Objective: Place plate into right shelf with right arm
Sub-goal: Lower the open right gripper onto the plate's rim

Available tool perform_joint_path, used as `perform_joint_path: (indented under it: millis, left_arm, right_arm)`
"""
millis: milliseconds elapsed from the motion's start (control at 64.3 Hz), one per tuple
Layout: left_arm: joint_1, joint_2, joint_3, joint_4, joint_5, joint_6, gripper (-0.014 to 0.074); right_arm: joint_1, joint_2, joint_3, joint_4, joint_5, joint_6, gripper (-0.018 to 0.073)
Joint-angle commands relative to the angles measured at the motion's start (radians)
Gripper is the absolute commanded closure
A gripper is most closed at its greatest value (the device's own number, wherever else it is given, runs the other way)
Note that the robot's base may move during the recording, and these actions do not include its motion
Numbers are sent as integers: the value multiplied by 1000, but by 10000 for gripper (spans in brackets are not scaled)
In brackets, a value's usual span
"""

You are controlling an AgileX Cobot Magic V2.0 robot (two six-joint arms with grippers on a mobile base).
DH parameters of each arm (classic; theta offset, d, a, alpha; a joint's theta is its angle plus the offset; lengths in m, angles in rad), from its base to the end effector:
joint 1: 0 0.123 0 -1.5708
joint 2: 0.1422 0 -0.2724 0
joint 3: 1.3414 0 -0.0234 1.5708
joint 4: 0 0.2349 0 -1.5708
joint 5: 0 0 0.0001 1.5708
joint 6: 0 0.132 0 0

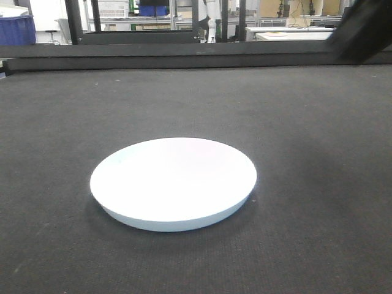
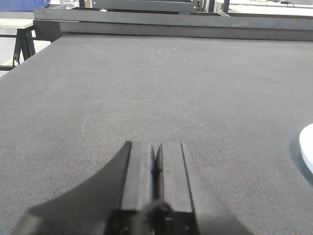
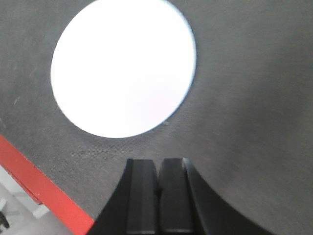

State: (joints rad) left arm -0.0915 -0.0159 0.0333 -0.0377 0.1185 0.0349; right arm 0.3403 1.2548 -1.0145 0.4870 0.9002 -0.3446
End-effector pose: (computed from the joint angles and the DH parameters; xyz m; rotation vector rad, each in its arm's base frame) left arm 0.0939 -0.0092 0.1905 0.0755 1.6182 -0.0761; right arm 0.2248 0.1310 0.2757 -0.6106 2.4959 0.6005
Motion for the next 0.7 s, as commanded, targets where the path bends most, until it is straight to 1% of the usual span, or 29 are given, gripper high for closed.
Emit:
perform_joint_path:
  millis: [0, 62, 156, 233, 264, 342, 420, 467, 482, 544, 684]
  left_arm:
    - [1, -5, 8, -4, -86, -3, 643]
    - [1, -5, 8, -4, -86, -3, 643]
    - [1, -5, 8, -4, -86, -3, 643]
    - [1, -5, 8, -4, -86, -3, 643]
    - [1, -5, 8, -4, -86, -3, 643]
    - [1, -5, 8, -4, -86, -3, 643]
    - [1, -5, 8, -4, -86, -3, 643]
    - [1, -5, 8, -4, -86, -3, 643]
    - [1, -5, 8, -4, -86, -3, 643]
    - [1, -5, 8, -4, -86, -3, 643]
    - [1, -5, 8, -4, -86, -3, 643]
  right_arm:
    - [71, 61, -38, 8, -108, -13, 489]
    - [107, 114, -39, -23, -166, -11, 489]
    - [129, 188, -42, -32, -227, 7, 489]
    - [130, 232, -42, -32, -251, 7, 445]
    - [130, 246, -42, -32, -254, 7, 394]
    - [130, 265, -42, -29, -268, 7, 225]
    - [130, 274, -42, -28, -303, 7, 17]
    - [130, 281, -42, -28, -332, 7, -80]
    - [130, 283, -42, -28, -339, 7, -93]
    - [130, 291, -42, -28, -378, 7, -71]
    - [130, 324, -42, -28, -446, 7, -71]
